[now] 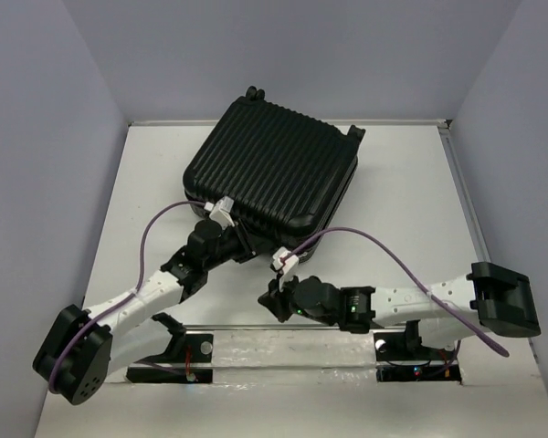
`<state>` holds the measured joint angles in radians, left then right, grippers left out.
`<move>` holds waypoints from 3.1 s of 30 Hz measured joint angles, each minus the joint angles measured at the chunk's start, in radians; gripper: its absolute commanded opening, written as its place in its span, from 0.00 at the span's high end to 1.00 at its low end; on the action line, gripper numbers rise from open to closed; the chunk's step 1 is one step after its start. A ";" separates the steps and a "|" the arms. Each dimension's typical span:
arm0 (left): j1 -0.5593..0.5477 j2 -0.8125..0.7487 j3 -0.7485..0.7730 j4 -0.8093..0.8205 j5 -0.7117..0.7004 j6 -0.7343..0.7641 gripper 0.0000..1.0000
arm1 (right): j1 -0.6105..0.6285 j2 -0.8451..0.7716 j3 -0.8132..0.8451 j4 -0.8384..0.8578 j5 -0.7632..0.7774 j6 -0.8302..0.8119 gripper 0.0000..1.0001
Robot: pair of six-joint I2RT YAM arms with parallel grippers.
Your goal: Pack the luggage
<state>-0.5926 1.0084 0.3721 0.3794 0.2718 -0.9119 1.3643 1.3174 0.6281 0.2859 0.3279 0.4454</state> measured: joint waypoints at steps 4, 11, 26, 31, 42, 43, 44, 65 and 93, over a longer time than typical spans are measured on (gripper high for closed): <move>-0.019 -0.016 0.015 0.040 -0.021 -0.009 0.67 | 0.049 -0.003 -0.016 -0.020 0.049 0.063 0.93; -0.019 -0.064 0.014 0.055 -0.045 -0.012 0.64 | -0.028 -0.031 -0.089 -0.031 0.115 0.108 0.48; -0.014 -0.185 0.026 -0.143 -0.114 0.092 0.60 | -0.321 -0.324 -0.221 -0.106 0.070 0.135 0.39; -0.014 -0.117 0.019 -0.129 -0.097 0.092 0.60 | -0.325 -0.228 -0.164 -0.116 0.031 0.095 0.45; -0.014 -0.065 0.015 -0.068 -0.078 0.096 0.64 | -0.325 -0.146 -0.133 -0.074 0.061 0.058 0.84; -0.014 -0.060 0.015 -0.063 -0.077 0.096 0.64 | -0.325 -0.143 -0.133 -0.069 0.061 0.056 0.88; -0.014 -0.053 0.015 -0.059 -0.076 0.096 0.65 | -0.325 -0.136 -0.133 -0.060 0.060 0.057 0.93; -0.071 0.234 0.150 -0.015 -0.023 0.098 0.72 | -0.149 0.275 0.324 -0.363 0.382 -0.035 0.93; 0.631 0.254 0.678 -0.381 0.042 0.332 0.25 | -0.508 -0.409 -0.044 -0.500 0.024 0.179 0.93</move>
<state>0.0380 1.2629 1.0496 -0.0017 0.3141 -0.5804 0.8566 0.9081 0.5838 -0.2142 0.3523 0.6239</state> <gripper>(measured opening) 0.771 0.070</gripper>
